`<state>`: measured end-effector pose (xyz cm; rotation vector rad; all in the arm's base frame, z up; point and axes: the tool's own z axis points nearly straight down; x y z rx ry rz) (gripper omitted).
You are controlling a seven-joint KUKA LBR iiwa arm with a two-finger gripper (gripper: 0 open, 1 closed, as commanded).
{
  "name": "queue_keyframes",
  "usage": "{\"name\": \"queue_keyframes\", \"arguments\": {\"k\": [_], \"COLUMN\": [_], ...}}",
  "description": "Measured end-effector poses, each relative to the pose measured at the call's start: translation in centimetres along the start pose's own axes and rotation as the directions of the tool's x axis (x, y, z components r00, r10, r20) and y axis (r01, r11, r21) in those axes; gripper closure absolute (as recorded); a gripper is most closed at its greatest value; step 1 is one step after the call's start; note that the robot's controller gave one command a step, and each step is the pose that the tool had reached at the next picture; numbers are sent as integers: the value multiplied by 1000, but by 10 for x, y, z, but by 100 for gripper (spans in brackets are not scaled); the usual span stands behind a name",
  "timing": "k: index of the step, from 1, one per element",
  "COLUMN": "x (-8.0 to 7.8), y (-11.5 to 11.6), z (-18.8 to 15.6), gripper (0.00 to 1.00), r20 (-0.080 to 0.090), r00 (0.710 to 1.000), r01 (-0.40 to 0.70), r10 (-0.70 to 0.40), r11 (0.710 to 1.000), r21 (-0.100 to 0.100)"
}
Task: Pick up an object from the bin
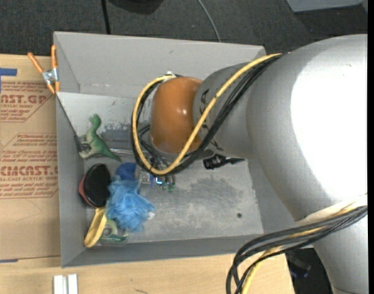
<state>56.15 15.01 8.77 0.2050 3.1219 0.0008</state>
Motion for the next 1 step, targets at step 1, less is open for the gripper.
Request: {"name": "queue_keyframes", "arguments": {"k": [1], "x": [7], "y": [-3], "z": [-34], "gripper": [100], "r20": [-11], "r00": [1000], "r01": [5], "r10": [-5], "r11": [1000], "r21": [4]}}
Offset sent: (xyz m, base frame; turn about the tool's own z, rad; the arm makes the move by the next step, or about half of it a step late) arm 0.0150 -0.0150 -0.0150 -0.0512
